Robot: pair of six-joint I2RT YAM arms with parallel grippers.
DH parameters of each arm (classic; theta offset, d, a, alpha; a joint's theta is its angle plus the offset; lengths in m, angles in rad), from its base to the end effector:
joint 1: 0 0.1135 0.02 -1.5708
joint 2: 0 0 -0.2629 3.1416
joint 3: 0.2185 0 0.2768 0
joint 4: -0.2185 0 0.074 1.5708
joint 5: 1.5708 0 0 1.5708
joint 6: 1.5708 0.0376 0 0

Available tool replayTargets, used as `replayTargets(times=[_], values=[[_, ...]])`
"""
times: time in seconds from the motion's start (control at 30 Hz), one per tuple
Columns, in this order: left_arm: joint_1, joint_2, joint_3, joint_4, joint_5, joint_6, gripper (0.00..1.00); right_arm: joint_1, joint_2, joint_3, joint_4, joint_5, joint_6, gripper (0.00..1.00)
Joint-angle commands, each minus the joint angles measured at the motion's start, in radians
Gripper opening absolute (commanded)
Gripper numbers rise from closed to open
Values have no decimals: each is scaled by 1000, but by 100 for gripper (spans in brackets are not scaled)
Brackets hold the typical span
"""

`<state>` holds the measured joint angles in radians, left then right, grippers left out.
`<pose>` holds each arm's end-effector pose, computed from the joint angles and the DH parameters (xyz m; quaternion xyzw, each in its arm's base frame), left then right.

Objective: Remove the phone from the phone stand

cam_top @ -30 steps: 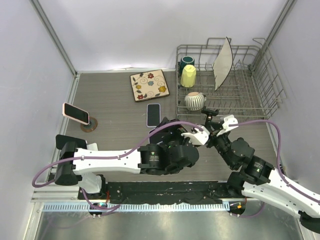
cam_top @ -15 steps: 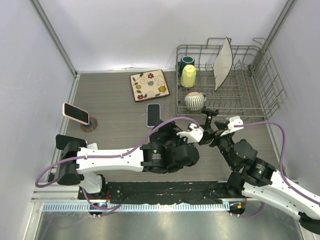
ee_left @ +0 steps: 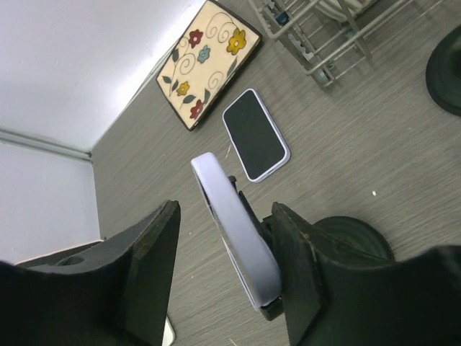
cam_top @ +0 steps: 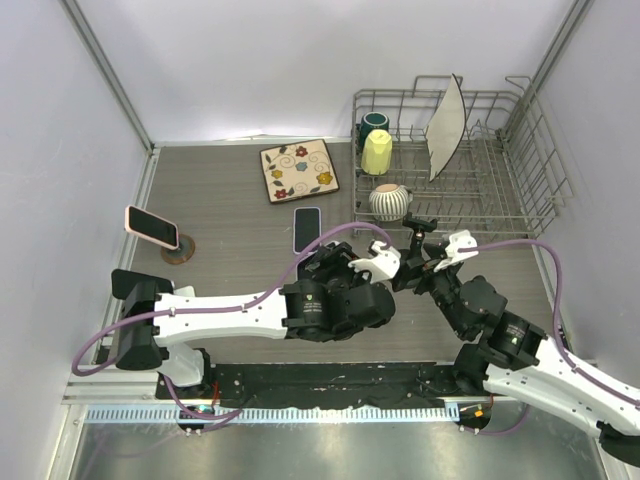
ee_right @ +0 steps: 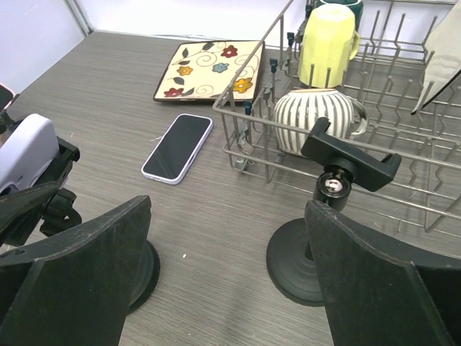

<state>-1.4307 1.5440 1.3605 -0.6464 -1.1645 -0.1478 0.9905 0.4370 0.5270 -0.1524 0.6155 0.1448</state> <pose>0.0830 -0.3413 0.3204 0.3064 0.7429 0.1464 0.5768 0.1004 0.1136 0.3023 -0.0959 0.7185 0.1647 0.6689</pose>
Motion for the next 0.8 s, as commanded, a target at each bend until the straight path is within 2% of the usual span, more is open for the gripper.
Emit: replayTargets(times=[0.0,0.03,0.2,0.37,0.47,0.63,0.77], values=[[10,-44,-6,22,9,-21,52,-1,26,2,65,-54,-10,93],[12,-59,-14,33,18,-18,44,-1,29,-1,68,-65,-14,93],[21,-111,-61,105,98,1,19,-1,61,-16,126,-187,-34,93],[29,-183,-124,182,167,24,2,-1,120,-36,181,-353,-63,93],[30,-220,-159,215,189,17,0,-1,150,-68,258,-430,-59,93],[32,-260,-196,252,212,-13,0,-1,219,-154,482,-540,-18,93],[32,-278,-204,271,239,-36,0,-1,356,-170,632,-594,-1,93]])
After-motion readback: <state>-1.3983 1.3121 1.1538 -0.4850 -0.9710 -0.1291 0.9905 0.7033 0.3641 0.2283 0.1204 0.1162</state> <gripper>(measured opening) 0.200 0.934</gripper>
